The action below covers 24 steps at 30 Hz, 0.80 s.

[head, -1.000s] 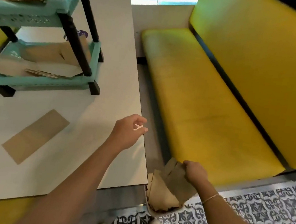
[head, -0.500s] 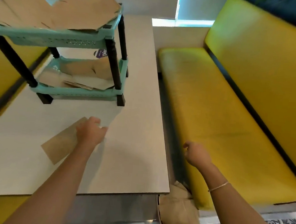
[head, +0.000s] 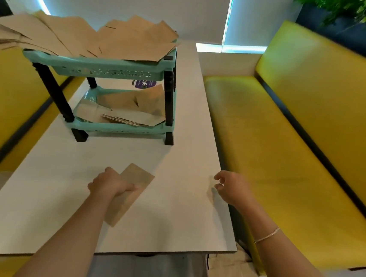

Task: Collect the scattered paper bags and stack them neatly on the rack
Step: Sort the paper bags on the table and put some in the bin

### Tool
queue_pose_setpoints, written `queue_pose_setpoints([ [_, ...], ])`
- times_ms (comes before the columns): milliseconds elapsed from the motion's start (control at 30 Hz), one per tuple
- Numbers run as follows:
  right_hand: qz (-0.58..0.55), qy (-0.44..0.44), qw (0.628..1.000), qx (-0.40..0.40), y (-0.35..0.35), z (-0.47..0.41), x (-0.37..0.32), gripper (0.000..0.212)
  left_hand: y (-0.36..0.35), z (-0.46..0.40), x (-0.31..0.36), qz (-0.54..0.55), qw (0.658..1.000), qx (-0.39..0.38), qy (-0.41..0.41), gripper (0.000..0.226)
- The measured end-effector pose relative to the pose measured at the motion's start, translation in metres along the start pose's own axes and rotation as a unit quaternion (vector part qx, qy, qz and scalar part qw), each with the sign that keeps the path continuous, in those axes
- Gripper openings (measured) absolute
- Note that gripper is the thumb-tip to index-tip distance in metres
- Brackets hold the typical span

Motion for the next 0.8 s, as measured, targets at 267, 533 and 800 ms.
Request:
queue_pose_setpoints([
  [267, -0.033, 0.008, 0.999, -0.021, 0.002, 0.005, -0.005, 0.033, -0.01, 0.032, 0.063, -0.059, 0.989, -0.026, -0.134, 0.049],
  [533, -0.13, -0.002, 0.985, -0.114, 0.032, 0.019, 0.025, 0.022, -0.027, 0.124, 0.188, 0.108, 0.927, -0.066, -0.353, 0.027],
  [800, -0.219, -0.101, 0.97, -0.042, 0.08, 0.029, 0.138, 0.019, -0.048, 0.173, 0.27, 0.156, 0.9, -0.079, -0.4, 0.056],
])
Point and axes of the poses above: each hand's wrist, its own z-axis away from the middle knuckle, its own y-axis out of the back of the hand, x = y × z, the point moved 7 cm from there along -z, towards the middle knuckle, and after that the axes turned 15 degrees about -z, right-handed, at the moved point
